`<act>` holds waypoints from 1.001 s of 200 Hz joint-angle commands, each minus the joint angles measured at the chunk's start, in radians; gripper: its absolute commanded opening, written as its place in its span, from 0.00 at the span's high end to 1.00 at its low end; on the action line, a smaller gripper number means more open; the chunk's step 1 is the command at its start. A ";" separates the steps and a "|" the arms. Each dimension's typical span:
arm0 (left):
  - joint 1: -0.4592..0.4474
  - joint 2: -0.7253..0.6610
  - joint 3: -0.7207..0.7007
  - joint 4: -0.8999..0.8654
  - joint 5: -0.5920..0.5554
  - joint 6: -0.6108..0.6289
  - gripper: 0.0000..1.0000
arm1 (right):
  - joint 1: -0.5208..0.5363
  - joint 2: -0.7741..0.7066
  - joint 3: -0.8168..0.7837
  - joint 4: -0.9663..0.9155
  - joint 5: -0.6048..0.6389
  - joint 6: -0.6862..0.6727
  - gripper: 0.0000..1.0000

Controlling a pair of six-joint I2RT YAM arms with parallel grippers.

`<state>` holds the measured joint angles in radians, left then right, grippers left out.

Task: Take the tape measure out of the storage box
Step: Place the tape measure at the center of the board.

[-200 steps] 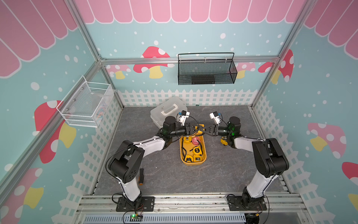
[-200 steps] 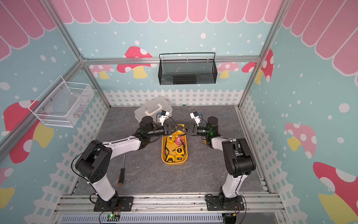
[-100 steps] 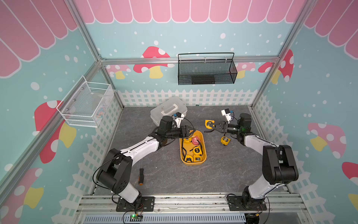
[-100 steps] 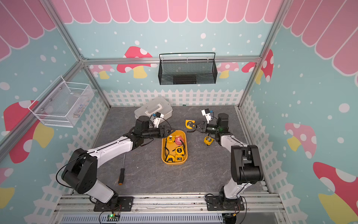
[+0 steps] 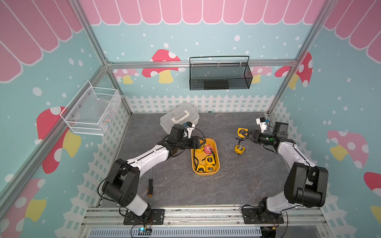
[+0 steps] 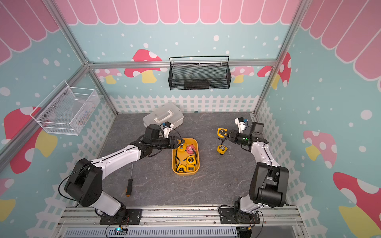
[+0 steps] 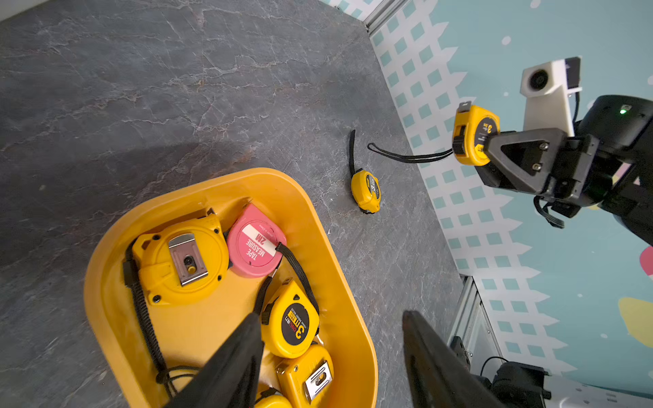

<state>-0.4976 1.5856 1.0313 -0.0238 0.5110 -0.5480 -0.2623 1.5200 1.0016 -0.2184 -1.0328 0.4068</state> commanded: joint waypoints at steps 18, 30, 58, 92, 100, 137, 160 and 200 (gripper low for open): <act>0.002 -0.025 0.004 -0.023 -0.018 0.039 0.36 | -0.072 0.012 -0.089 -0.063 0.166 -0.011 0.78; 0.003 -0.022 0.004 -0.021 -0.013 0.043 0.36 | -0.085 0.022 -0.120 -0.045 0.189 0.000 0.78; 0.002 -0.009 0.007 -0.018 -0.005 0.043 0.36 | -0.108 0.053 -0.167 -0.002 0.207 0.026 0.78; 0.002 -0.003 0.002 -0.015 0.001 0.044 0.36 | -0.123 0.091 -0.177 0.003 0.238 0.030 0.78; 0.002 -0.003 -0.002 -0.010 0.004 0.043 0.36 | -0.130 0.097 -0.181 0.004 0.250 0.033 0.78; 0.002 -0.003 -0.022 0.014 0.009 0.031 0.36 | -0.153 0.123 -0.197 0.011 0.287 0.035 0.77; 0.003 0.005 -0.015 0.011 0.014 0.037 0.36 | -0.159 0.159 -0.196 0.016 0.298 0.038 0.77; 0.002 0.015 -0.011 0.019 0.020 0.037 0.36 | -0.160 0.210 -0.202 0.033 0.297 0.041 0.76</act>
<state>-0.4976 1.5879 1.0203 -0.0242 0.5133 -0.5304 -0.4183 1.7054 0.8131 -0.2073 -0.7410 0.4435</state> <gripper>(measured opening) 0.643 0.253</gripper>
